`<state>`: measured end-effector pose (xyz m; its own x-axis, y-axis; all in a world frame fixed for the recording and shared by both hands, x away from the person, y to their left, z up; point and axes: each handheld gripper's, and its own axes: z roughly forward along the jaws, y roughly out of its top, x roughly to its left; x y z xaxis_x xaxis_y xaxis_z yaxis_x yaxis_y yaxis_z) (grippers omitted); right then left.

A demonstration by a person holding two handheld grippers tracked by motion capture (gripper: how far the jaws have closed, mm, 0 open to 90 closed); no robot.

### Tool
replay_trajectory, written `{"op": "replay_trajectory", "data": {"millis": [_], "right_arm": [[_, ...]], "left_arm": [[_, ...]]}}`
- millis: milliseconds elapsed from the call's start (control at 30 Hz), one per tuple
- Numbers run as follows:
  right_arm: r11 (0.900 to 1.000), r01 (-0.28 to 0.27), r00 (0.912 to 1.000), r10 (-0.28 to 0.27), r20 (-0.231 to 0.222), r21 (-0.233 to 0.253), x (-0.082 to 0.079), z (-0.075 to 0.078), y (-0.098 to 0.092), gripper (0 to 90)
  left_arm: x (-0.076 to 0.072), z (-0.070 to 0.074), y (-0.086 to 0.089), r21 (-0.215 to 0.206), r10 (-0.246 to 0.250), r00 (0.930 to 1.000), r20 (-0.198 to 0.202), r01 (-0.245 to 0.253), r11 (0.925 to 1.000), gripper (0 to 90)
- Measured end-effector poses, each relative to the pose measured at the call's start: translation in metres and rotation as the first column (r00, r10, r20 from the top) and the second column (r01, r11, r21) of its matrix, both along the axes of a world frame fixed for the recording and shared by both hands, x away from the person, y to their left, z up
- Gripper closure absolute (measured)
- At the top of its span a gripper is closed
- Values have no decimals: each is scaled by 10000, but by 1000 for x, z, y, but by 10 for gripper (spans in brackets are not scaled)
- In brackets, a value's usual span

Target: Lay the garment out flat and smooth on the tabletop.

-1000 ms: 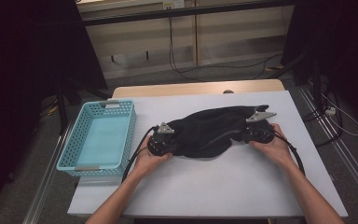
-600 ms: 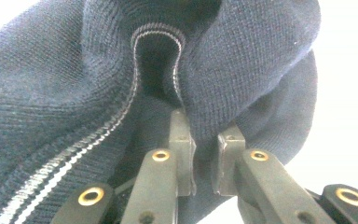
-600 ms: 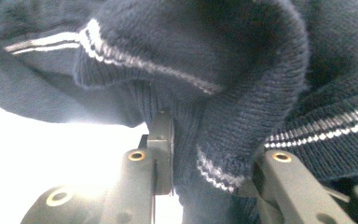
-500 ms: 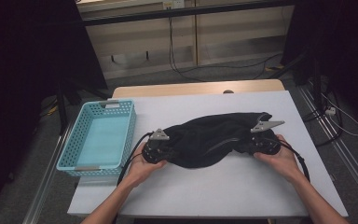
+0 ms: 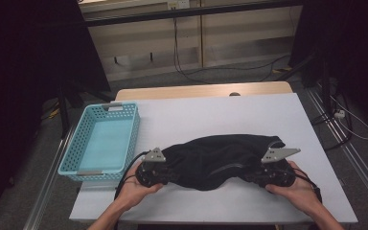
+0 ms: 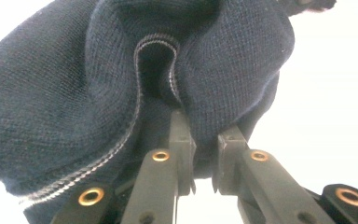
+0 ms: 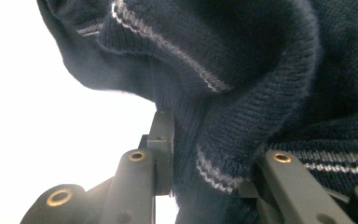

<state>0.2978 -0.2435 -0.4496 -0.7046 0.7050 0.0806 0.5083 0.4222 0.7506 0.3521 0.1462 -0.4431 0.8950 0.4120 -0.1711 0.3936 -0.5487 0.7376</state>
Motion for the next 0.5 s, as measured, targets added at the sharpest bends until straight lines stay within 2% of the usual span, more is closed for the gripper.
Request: {"op": "replay_trajectory", "data": {"millis": [33, 100, 133, 200, 267, 333, 433, 500], "right_arm": [[10000, -70, 10000, 70, 8, -3, -4, 0, 1, 664], [9999, -109, 9998, 110, 143, -82, -8, -2, 2, 654], [9999, -76, 9998, 79, 197, -144, -6, -3, 2, 644], [9994, 7, 9992, 6, 389, -356, -3, -4, 3, 601], [9996, 36, 9987, -21, 504, -293, -2, -3, 3, 551], [9999, 102, 9972, -92, 741, -133, -4, 0, 2, 465], [9991, 363, 9928, -385, 1137, 212, -6, 6, -4, 391], [9980, 506, 9890, -552, 1374, 372, -7, 10, -7, 358]], "left_arm": [[-3, -1, 2, -17, 18, 10000, -18, -18, 10000, 808], [-5, -2, 4, 130, 349, 9991, 246, -352, 9993, 803], [-3, -1, 4, -46, 544, 9983, 228, -543, 9985, 792], [0, 1, 1, -73, 676, 9959, 599, -673, 9977, 746], [0, 6, -1, -261, 674, 9957, 636, -659, 9975, 667], [-1, 11, -3, -229, 551, 9933, 1014, -531, 9983, 600], [1, 17, -5, -400, 581, 9908, 1222, -536, 9978, 586], [4, 21, -7, -377, 668, 9879, 1400, -621, 9974, 612]]}}
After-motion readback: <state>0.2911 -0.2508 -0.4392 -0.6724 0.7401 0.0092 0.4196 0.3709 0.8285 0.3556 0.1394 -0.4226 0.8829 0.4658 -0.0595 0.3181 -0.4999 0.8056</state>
